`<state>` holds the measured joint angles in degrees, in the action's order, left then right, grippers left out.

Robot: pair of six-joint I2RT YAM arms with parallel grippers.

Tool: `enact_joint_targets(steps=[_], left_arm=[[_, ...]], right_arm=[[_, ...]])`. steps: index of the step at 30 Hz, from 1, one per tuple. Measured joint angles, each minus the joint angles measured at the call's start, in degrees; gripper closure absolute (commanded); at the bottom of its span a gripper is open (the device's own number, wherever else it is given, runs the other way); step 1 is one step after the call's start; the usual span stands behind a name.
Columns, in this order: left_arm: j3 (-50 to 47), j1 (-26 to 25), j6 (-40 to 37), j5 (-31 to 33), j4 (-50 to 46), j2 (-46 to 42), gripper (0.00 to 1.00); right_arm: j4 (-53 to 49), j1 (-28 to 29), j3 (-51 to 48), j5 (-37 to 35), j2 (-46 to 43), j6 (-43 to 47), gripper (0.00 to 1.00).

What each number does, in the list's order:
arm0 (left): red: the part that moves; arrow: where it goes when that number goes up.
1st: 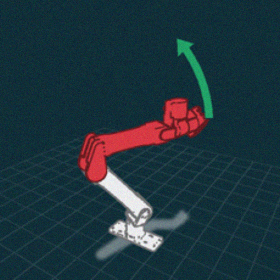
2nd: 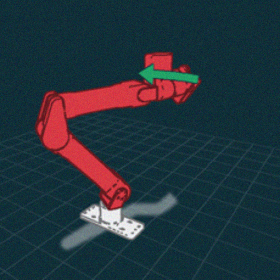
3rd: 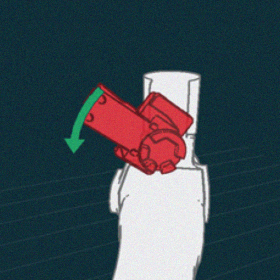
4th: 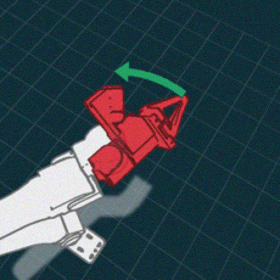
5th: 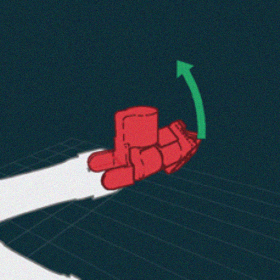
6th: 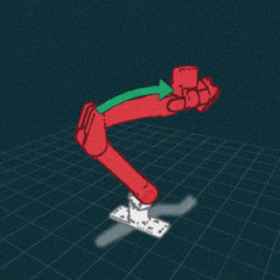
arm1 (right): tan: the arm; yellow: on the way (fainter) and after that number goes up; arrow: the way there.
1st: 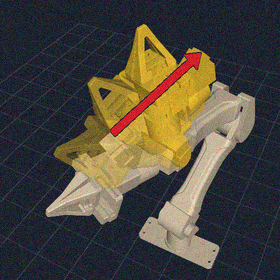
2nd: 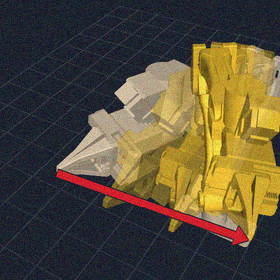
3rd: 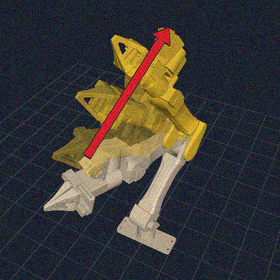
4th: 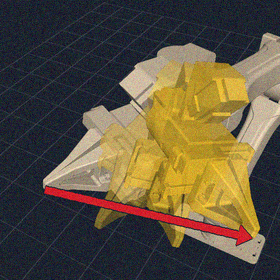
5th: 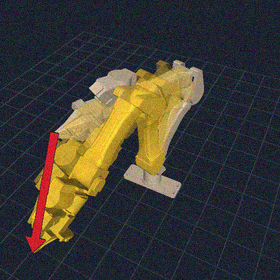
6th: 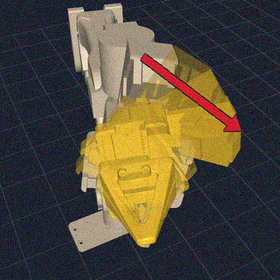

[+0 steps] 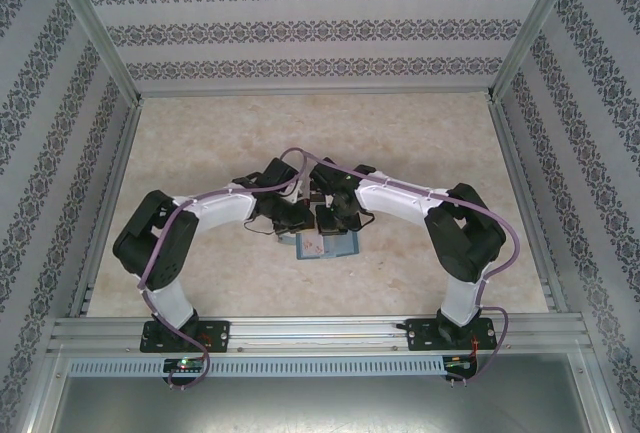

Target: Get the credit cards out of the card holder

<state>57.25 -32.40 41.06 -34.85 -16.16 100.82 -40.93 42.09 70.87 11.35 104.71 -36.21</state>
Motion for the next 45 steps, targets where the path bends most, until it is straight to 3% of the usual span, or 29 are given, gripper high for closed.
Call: enact_joint_targets(steps=[17, 21, 24, 45], left_arm=[[-0.09, -0.22, -0.02, -1.11, 0.31, 3.56, 1.0], [0.0, -0.22, -0.02, -1.14, 0.22, 3.56, 1.0], [0.24, -0.24, 0.02, -1.16, 0.02, 3.48, 1.0], [11.06, -6.05, 0.0, -1.16, -3.61, 9.88, 1.0]], right_arm=[[-6.34, -1.49, -1.05, -10.36, -2.67, 2.1, 0.78], [-7.13, -1.49, -1.42, -11.89, -2.62, 2.47, 0.66], [-7.13, -1.49, -1.77, -12.55, -2.56, 2.6, 0.63], [-1.64, -5.99, -9.57, -7.98, -5.68, 2.08, 0.63]])
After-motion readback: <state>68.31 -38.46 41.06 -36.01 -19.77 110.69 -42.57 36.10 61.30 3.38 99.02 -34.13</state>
